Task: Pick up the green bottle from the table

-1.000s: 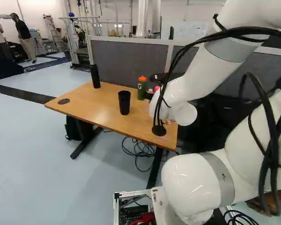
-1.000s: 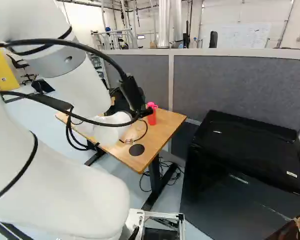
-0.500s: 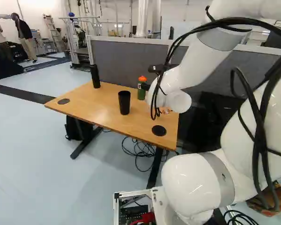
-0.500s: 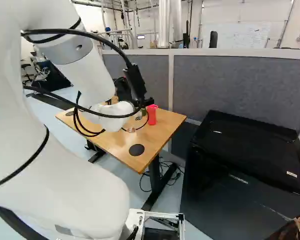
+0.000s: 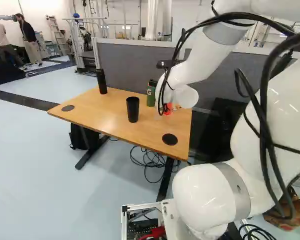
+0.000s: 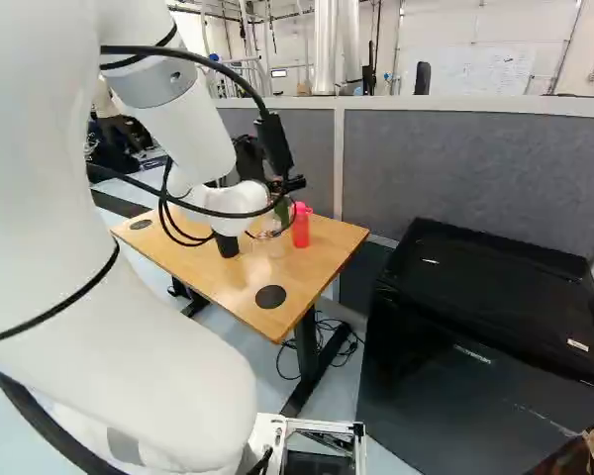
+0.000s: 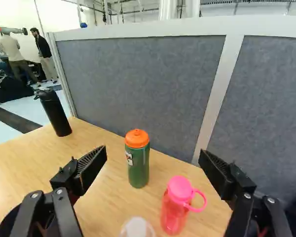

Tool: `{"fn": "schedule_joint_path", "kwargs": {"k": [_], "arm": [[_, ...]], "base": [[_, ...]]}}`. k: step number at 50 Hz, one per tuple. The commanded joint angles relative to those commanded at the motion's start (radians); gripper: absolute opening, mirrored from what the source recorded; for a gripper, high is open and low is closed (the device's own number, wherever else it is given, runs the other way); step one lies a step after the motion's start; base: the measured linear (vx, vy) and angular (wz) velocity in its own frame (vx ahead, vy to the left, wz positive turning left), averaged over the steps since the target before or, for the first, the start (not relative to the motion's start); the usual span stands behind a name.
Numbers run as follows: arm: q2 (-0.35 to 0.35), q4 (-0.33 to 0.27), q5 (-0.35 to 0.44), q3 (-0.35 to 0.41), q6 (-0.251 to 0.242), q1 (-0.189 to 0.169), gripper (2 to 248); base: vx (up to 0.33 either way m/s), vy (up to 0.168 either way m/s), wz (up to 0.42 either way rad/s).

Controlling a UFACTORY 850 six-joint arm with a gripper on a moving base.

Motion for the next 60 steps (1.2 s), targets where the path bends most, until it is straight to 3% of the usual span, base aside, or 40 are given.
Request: {"fn": "schedule_joint_path", "kwargs": {"k": [18, 60], "arm": [[-0.063, 0.0, -0.058, -0.105, 0.0, 0.005, 247], [-0.205, 0.0, -0.363, -0.348, 0.0, 0.016, 247]], "base": [[0.0, 0.0, 0.0], [0.0, 0.0, 0.0]]}}
